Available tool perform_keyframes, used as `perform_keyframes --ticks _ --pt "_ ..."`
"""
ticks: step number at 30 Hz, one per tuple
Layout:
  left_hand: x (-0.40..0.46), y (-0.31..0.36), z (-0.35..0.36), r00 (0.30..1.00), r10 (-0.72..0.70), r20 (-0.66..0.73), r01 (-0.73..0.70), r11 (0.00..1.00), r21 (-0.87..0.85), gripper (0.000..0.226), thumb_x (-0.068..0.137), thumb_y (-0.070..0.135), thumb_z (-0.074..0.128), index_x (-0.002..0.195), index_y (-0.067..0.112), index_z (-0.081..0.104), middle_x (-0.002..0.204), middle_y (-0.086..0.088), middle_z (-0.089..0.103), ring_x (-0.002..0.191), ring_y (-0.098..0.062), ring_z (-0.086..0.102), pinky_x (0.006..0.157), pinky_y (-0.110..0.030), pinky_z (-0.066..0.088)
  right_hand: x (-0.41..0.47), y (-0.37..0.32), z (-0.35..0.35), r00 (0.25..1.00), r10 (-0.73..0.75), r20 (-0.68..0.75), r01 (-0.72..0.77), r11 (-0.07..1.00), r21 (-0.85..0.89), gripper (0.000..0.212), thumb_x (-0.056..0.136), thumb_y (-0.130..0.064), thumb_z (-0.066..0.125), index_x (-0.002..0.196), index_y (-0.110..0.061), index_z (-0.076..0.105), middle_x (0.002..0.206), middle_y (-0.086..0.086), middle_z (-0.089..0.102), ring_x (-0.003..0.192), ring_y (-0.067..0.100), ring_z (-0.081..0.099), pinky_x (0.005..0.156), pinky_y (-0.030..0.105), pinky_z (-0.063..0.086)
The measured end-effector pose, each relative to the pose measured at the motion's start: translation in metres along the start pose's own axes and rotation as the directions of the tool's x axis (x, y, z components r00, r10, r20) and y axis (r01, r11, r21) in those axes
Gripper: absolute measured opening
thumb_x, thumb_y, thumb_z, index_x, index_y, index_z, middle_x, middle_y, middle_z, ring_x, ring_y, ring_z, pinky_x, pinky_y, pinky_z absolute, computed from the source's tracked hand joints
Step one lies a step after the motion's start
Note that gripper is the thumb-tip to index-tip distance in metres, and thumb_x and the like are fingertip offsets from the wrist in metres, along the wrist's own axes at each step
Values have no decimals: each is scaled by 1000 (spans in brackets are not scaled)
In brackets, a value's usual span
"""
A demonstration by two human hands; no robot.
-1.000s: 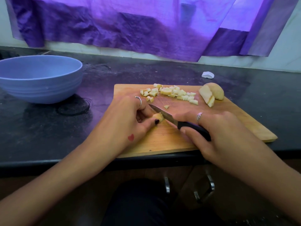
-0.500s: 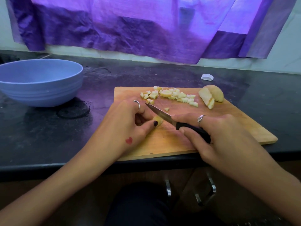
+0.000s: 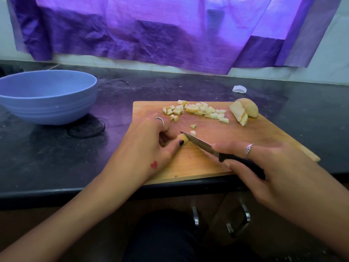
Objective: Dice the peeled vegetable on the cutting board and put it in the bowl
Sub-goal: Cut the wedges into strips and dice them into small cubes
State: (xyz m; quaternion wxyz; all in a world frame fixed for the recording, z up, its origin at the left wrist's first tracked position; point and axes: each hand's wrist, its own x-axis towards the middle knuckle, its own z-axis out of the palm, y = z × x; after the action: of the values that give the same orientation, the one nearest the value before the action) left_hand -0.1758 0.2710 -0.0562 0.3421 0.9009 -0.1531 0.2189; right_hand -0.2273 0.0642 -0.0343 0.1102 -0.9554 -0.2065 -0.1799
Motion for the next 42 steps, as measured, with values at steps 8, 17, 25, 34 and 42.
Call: perform_keyframes --ticks 8,17,25,34,42 --pt "-2 -5 -10 993 -79 82 86 992 -92 12 74 34 74 65 33 66 57 15 60 65 4 56 57 -7 40 9 -10 10 999 32 -20 -30 994 104 35 89 -45 43 120 -44 58 63 -8 67 47 11 54 50 32 49" --pt "0 -8 -9 994 -68 89 76 994 -85 15 75 26 77 64 28 67 56 18 56 63 1 53 56 -5 37 33 -14 10 996 25 89 -36 992 120 32 93 -45 45 122 -42 58 93 -10 70 82 11 61 80 30 49" --pt "0 -2 -8 995 -76 69 79 996 -36 23 76 27 76 59 30 61 62 16 53 63 10 49 56 -2 34 31 -16 12 991 4 131 -9 999 37 35 95 -44 40 129 -45 48 103 -11 66 88 5 57 80 31 47" --pt "0 -8 -8 992 -98 79 101 995 -28 21 76 31 77 63 21 64 59 11 54 50 -1 48 51 -9 35 -4 -5 2 997 67 -42 -63 995 83 34 88 -48 41 119 -45 54 62 -9 66 46 7 48 50 31 47" --pt "0 -9 -9 990 -101 102 108 992 -71 22 76 29 77 61 27 62 58 14 54 51 5 50 50 -6 35 11 -25 5 996 83 23 -84 993 86 34 91 -45 42 119 -42 60 70 -8 68 53 8 53 57 35 50"
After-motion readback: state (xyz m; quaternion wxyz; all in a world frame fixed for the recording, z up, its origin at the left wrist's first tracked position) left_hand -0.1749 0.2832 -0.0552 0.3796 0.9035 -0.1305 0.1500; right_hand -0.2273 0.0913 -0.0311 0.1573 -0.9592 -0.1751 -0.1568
